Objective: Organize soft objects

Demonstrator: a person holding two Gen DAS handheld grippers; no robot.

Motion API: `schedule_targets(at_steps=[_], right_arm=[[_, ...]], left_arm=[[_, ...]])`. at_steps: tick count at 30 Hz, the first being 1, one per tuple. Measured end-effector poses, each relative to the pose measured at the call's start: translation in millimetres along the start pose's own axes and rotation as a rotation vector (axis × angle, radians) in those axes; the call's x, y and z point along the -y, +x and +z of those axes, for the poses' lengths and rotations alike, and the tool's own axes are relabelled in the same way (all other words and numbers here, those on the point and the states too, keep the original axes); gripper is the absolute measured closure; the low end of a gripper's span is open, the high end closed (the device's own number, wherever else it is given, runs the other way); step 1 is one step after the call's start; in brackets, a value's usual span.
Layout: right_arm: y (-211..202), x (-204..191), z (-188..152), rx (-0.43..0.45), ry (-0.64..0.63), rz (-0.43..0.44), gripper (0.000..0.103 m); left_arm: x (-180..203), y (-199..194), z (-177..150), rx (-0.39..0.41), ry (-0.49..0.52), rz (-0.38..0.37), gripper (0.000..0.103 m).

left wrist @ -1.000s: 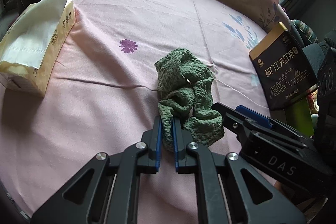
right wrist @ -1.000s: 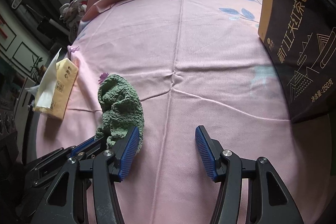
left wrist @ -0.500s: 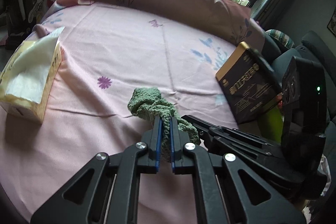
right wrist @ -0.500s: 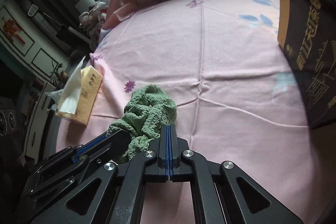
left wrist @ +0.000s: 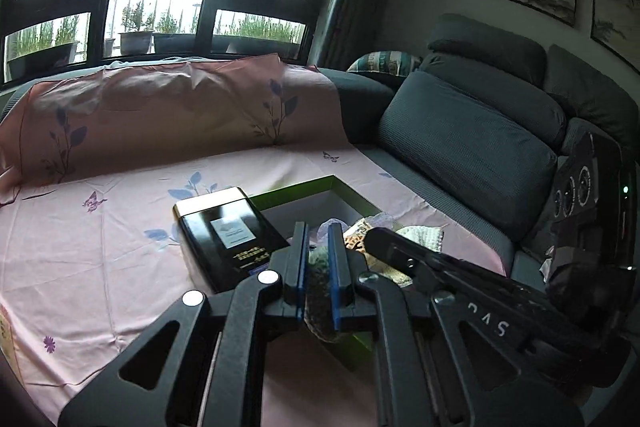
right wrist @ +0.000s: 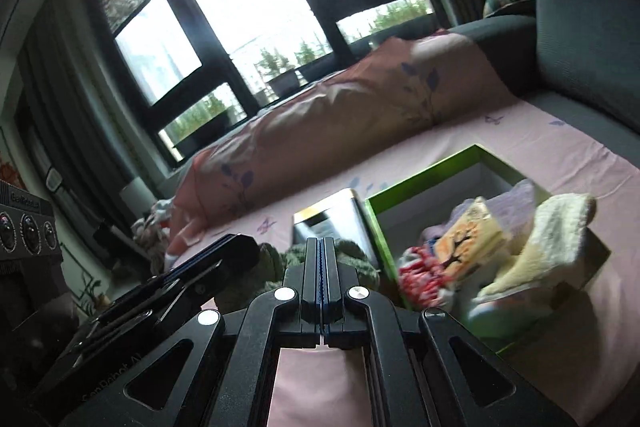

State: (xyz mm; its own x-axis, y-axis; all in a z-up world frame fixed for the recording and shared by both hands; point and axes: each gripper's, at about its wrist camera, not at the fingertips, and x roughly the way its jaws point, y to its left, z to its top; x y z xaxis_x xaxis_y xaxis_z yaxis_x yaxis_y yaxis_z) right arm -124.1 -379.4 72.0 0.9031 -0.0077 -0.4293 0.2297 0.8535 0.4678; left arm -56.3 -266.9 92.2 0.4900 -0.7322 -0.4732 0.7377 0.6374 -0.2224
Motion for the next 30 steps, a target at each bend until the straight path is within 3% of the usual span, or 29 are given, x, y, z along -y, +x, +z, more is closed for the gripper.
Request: schedule_targets(at_steps=[2, 7, 10, 12, 14, 16, 17, 19, 20, 21, 24, 27, 30], right_arm=[[1, 25, 8, 0.019, 0.023, -0.093, 0.102], [17, 67, 9, 0.003, 0.099, -0.132, 0.102], [18, 83, 6, -0.015, 0.124, -0.209, 0.102], [20, 89, 6, -0.035, 0.137, -0.213, 0.102], [16, 93, 3, -0.045, 0.141, -0.205, 0.102], [10, 92, 0, -0.069, 0.133, -0.209, 0.101], [7, 91, -4, -0.085, 0.129, -0.205, 0.096], [3, 89, -16, -0.153, 0.113, -0.210, 0.069], [2, 84, -23, -0.202, 0.090, -0.220, 0.041], [0, 80, -30, -0.232, 0.058, -0.222, 0.029], [-11, 70, -59, -0.297, -0.010, -0.179, 0.028], [-8, 80, -94, -0.394, 0.052, -0.120, 0.028], [5, 95, -125, -0.477, 0.119, -0.135, 0.028]], left_arm=[[6, 26, 0, -0.051, -0.017, -0.009, 0.096], [12, 67, -5, -0.135, -0.056, -0.011, 0.096], [16, 76, -10, -0.165, -0.059, -0.010, 0.086], [16, 76, -13, -0.172, -0.062, 0.011, 0.058], [15, 68, -18, -0.185, -0.053, 0.044, 0.036], [12, 52, -29, -0.195, -0.035, 0.047, 0.027], [10, 43, -37, -0.213, -0.021, 0.049, 0.021], [6, 29, -57, -0.264, -0.007, 0.046, 0.018], [4, 25, -69, -0.300, -0.007, 0.048, 0.018], [2, 22, -81, -0.336, -0.012, 0.048, 0.018], [-4, 24, -115, -0.428, -0.049, 0.046, 0.018], [-6, 33, -145, -0.519, -0.095, 0.017, 0.020], [-1, 40, -163, -0.568, -0.104, -0.008, 0.021]])
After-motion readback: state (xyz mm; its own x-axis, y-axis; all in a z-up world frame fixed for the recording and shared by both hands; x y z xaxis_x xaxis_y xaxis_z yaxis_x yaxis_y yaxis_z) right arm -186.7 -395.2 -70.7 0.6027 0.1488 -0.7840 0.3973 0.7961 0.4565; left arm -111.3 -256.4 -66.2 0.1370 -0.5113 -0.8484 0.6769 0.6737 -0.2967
